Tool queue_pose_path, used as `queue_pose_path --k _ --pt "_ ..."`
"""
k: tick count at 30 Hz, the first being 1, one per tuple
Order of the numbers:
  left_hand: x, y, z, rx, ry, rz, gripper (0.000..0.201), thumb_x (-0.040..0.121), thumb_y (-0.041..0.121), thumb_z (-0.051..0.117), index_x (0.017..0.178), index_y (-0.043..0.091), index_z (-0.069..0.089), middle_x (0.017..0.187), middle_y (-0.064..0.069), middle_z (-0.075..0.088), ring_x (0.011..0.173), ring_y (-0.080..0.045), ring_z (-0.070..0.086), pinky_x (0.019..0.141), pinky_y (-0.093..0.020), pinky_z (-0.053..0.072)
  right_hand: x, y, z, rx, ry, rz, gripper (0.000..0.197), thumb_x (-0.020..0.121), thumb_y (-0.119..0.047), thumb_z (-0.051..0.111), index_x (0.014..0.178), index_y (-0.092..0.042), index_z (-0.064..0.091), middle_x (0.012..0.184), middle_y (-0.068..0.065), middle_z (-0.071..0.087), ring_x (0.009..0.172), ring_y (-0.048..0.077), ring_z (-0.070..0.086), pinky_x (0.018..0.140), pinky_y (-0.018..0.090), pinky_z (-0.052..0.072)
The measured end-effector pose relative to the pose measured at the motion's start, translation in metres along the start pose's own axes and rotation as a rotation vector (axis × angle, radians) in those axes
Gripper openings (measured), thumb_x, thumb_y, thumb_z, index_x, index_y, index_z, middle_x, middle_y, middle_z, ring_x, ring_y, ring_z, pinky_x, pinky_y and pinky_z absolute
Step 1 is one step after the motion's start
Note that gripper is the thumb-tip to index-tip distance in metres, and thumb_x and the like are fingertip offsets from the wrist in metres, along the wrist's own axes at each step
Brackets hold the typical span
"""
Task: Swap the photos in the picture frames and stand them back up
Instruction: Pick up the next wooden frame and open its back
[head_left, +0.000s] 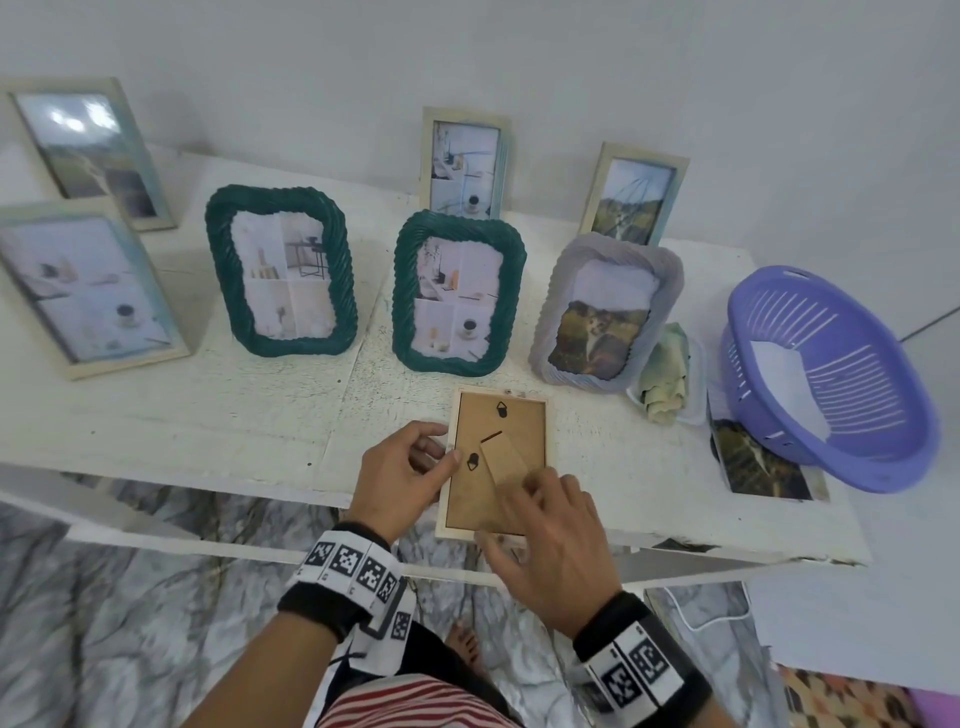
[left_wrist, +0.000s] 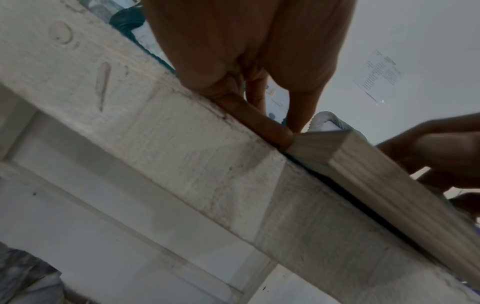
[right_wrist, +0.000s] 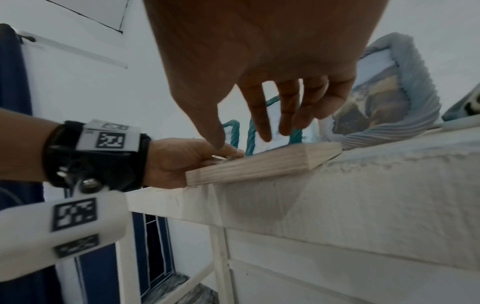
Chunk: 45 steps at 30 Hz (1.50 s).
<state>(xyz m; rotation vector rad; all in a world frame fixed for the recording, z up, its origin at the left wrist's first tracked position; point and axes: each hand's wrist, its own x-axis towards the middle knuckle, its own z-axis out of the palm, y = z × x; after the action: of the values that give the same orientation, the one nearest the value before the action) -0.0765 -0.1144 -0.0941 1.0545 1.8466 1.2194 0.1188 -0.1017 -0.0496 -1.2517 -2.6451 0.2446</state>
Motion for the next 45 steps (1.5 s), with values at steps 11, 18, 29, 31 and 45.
queue_pose_path --k 11,18,29,31,45 --pt "0.002 -0.002 0.001 -0.02 0.013 -0.014 0.019 0.086 0.019 0.073 0.103 0.025 0.068 0.078 0.004 0.065 0.071 -0.016 0.064 0.054 -0.034 0.059 0.024 0.0 0.009 -0.09 0.041 0.301 0.046 0.073 -0.053 0.058 0.092 -0.012 0.063 0.11 0.009 0.056 0.09 0.029 0.051 0.071 0.04 0.048" --pt "0.001 -0.001 0.002 -0.058 0.019 -0.041 0.019 0.086 0.016 0.072 0.104 0.02 0.069 0.079 -0.002 0.063 0.071 -0.016 0.061 0.05 -0.029 0.057 0.02 0.013 -0.004 0.082 0.127 0.39 0.044 0.075 -0.042 0.066 0.1 -0.006 0.061 0.11 0.009 0.062 0.092 0.029 0.055 0.077 0.041 0.05" --pt "0.002 -0.004 0.002 -0.066 0.02 -0.041 0.018 0.086 0.017 0.073 0.103 0.02 0.069 0.08 -0.002 0.065 0.07 -0.014 0.06 0.053 -0.034 0.059 -0.008 0.086 -0.022 0.158 0.082 0.572 0.05 0.076 -0.04 0.067 0.115 -0.008 0.058 0.114 0.007 0.062 0.102 0.028 0.049 0.086 0.039 0.042" --pt "0.003 -0.006 0.001 -0.037 0.019 -0.036 0.017 0.086 0.019 0.073 0.103 0.022 0.069 0.08 0.0 0.065 0.07 -0.016 0.061 0.056 -0.036 0.06 -0.013 0.093 -0.017 0.147 0.045 0.584 0.048 0.076 -0.037 0.068 0.114 -0.009 0.058 0.112 0.007 0.063 0.101 0.028 0.048 0.085 0.039 0.042" --pt "0.004 -0.006 0.0 0.005 0.012 -0.031 0.018 0.086 0.018 0.072 0.103 0.024 0.069 0.08 0.001 0.067 0.073 -0.022 0.066 0.056 -0.033 0.06 0.024 0.03 0.0 0.05 -0.148 0.202 0.096 0.071 -0.082 0.042 0.151 -0.037 0.016 0.159 0.018 0.014 0.146 0.037 0.011 0.113 0.053 0.023"
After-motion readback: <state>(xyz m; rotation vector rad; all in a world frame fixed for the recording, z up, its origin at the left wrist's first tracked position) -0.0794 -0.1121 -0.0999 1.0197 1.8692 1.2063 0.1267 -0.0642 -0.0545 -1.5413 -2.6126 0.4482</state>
